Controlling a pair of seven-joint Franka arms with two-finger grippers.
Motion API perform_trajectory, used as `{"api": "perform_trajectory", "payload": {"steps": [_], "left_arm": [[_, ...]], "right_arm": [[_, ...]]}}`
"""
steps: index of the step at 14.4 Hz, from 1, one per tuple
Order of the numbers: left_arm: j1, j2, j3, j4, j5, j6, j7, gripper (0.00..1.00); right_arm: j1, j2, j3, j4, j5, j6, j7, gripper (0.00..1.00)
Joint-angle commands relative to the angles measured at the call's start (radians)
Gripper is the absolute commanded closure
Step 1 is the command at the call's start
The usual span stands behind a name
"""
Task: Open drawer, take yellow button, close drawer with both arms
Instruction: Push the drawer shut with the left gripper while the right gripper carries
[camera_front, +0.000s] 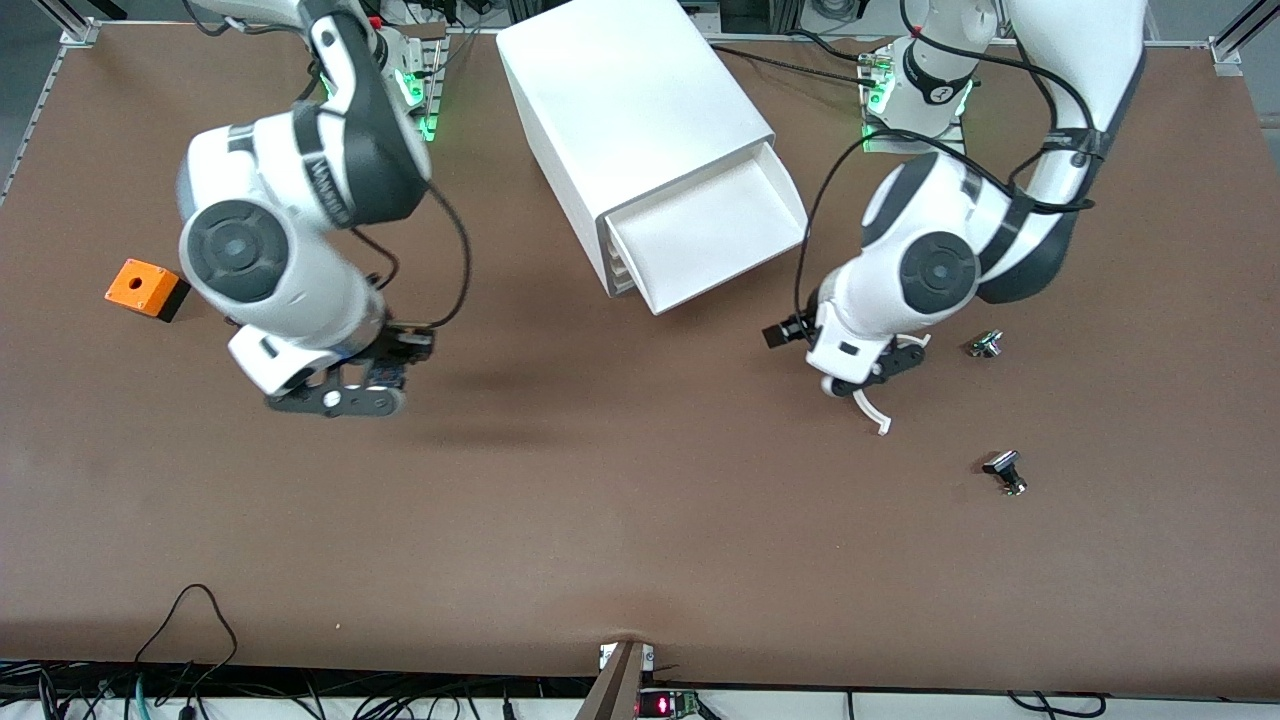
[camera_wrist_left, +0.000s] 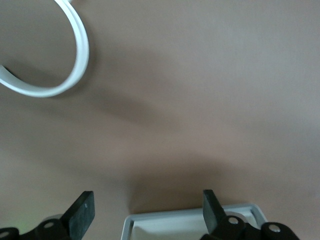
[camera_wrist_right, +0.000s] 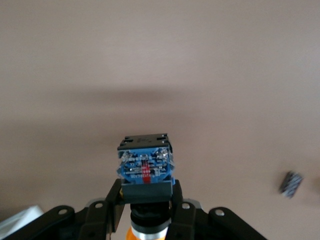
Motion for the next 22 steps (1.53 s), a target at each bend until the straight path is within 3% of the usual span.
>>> {"api": "perform_trajectory", "payload": {"steps": [1,6,9,11,15,20,21,22], "left_arm": [[0.003,-0.04,-0.04,-0.065,0.031,0.021,-0.024,0.05],[-0.002,-0.039,-0.129,-0.102,0.03,0.024,-0.113,0.05],[0.001,-0.04,-0.167,-0.111,0.025,0.02,-0.15,0.05],[-0.003,-0.039,-0.187,-0.125,0.023,0.021,-0.182,0.05],[-0.005,-0.028,-0.223,-0.134,-0.015,-0.017,-0.181,0.02],[-0.008,-0.019,-0.253,-0.14,-0.069,-0.031,-0.173,0.02],[-0.008,-0.013,-0.262,-0.139,-0.088,-0.031,-0.176,0.02],[-0.009,-0.008,-0.264,-0.139,-0.127,-0.031,-0.176,0.02]], "right_arm": [[0.016,-0.089,-0.082,-0.244,0.007,0.175,-0.163,1.0],[0.013,-0.149,-0.23,-0.655,0.024,0.632,-0.415,1.0],[-0.022,-0.166,-0.241,-0.823,0.057,0.799,-0.443,1.0],[-0.062,-0.14,-0.239,-0.845,0.114,0.82,-0.481,1.0],[-0.065,-0.034,-0.227,-0.822,0.368,0.833,-0.642,1.0],[-0.06,0.035,-0.215,-0.765,0.418,0.835,-0.664,1.0],[-0.06,0.043,-0.215,-0.763,0.416,0.833,-0.664,0.92],[-0.06,0.046,-0.215,-0.763,0.418,0.833,-0.664,0.76]]}}
